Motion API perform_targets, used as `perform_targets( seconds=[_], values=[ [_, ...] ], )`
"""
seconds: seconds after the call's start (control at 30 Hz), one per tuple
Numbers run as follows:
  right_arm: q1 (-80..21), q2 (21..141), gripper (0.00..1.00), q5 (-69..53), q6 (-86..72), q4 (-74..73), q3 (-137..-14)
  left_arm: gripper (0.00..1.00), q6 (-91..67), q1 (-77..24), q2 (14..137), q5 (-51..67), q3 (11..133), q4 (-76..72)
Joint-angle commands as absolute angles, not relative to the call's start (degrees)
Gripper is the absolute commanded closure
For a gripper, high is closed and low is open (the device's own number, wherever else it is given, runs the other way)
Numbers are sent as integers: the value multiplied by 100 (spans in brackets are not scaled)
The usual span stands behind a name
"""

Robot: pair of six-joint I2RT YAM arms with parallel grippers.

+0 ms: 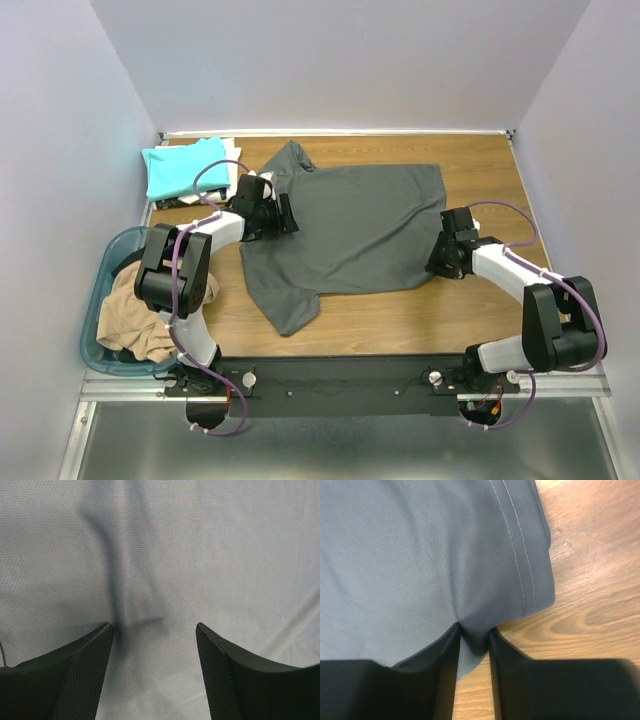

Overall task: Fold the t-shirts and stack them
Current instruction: Flatten the tshirt out

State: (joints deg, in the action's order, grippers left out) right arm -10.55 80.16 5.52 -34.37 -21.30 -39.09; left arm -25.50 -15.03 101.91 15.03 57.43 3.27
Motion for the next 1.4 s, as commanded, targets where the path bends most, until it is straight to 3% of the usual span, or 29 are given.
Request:
perform_targets(
  seconds=[0.0, 0.07, 0.27, 0.3, 0.4, 0.5, 0.6, 0.77, 1.1, 1.37],
  values=[
    [-1046, 7929, 84, 843, -3393, -2389, -4042, 25, -2417, -1529, 10362, 1494, 5783, 527],
    [-1046, 7622, 90, 1027, -3401, -2653, -4148, 25, -2408, -1521, 10362, 1468, 5766, 536],
    [-1046, 6725, 87, 1791, -3375, -4138, -4771, 25, -2356, -1485, 10424, 1362, 5669, 562],
    [-1037, 6489, 73, 1897, -3375, -4418, -4842, 25, -2355, -1477, 10433, 1362, 5643, 554],
    [-1046, 6294, 51, 2127, -3445, -4755, -5036, 24, -2312, -1450, 10485, 1380, 5616, 545],
    [-1037, 6293, 38, 2188, -3542, -4816, -4984, 25, -2312, -1450, 10485, 1371, 5607, 554],
    [-1046, 6494, 34, 2075, -3612, -4808, -4896, 25, -2320, -1450, 10459, 1371, 5634, 554],
    [-1037, 6925, 34, 1776, -3586, -4501, -4650, 25, -2320, -1450, 10380, 1380, 5651, 571],
    [-1046, 7778, 44, 1196, -3419, -3516, -4614, 24, -2329, -1450, 10363, 1415, 5625, 624],
    [-1037, 7428, 42, 1178, -3823, -3621, -4061, 25, -2382, -1450, 10011, 1389, 5634, 729]
  ],
)
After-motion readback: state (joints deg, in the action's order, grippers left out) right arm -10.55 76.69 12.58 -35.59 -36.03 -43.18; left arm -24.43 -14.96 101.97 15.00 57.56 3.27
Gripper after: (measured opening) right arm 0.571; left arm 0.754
